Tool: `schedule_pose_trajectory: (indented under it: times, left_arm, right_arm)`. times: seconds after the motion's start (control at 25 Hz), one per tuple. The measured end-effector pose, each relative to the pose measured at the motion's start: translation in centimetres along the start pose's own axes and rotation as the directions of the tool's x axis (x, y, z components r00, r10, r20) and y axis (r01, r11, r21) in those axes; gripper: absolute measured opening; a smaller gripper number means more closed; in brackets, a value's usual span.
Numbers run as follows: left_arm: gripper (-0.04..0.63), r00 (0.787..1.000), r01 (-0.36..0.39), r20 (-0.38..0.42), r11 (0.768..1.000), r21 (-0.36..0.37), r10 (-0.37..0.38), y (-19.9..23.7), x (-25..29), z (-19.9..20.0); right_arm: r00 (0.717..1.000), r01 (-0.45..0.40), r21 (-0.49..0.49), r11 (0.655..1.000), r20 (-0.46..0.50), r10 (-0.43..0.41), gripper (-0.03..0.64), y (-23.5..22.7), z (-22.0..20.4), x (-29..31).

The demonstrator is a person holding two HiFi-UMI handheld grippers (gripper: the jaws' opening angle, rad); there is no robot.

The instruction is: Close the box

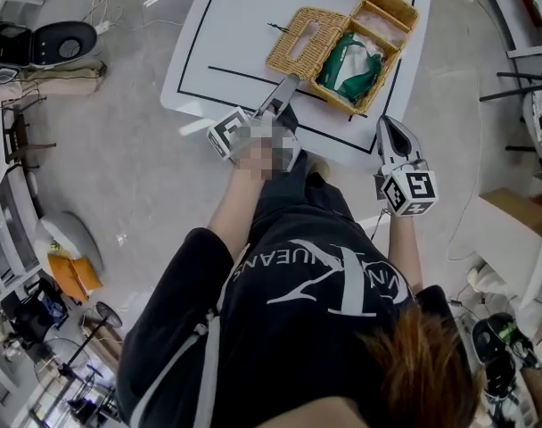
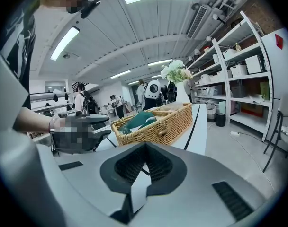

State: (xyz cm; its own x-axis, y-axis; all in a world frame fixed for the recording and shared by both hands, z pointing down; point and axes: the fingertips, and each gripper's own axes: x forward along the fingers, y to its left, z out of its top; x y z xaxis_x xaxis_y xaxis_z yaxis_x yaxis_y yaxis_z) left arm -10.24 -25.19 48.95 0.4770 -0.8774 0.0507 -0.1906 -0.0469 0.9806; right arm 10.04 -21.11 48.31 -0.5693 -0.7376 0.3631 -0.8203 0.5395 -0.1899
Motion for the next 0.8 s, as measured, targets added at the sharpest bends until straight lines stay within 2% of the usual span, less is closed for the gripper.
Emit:
schedule_pose_trajectory:
  times: [0.28,0.56,0.68,0.8]
  left_arm:
    - [0.199,1.000,-0.010,-0.010,0.995,-0.096,0.009,1.4,1.5,1.0]
    - [0.135,1.000,0.006,0.022,0.991,-0.136,-0.003,2.0,2.2,1.3]
    - [0.126,0.999,0.014,0.050,0.994,-0.112,-0.009,1.7,2.2,1.6]
    - [0.123,0.999,-0.018,0.050,1.000,-0.014,0.018,1.3,2.2,1.8]
  right_arm:
    - [0.999,0.047,0.012,0.999,0.006,-0.047,-0.002,-0.5,0.5,0.4]
    - [0.997,0.077,0.028,0.997,0.001,-0.077,-0.002,-1.1,0.1,-0.2]
    - [0.996,0.087,0.036,0.996,0.004,-0.088,-0.002,-1.3,0.0,-0.7]
    - [0.995,0.095,0.041,0.995,0.002,-0.095,-0.002,-1.6,-0.3,-1.3]
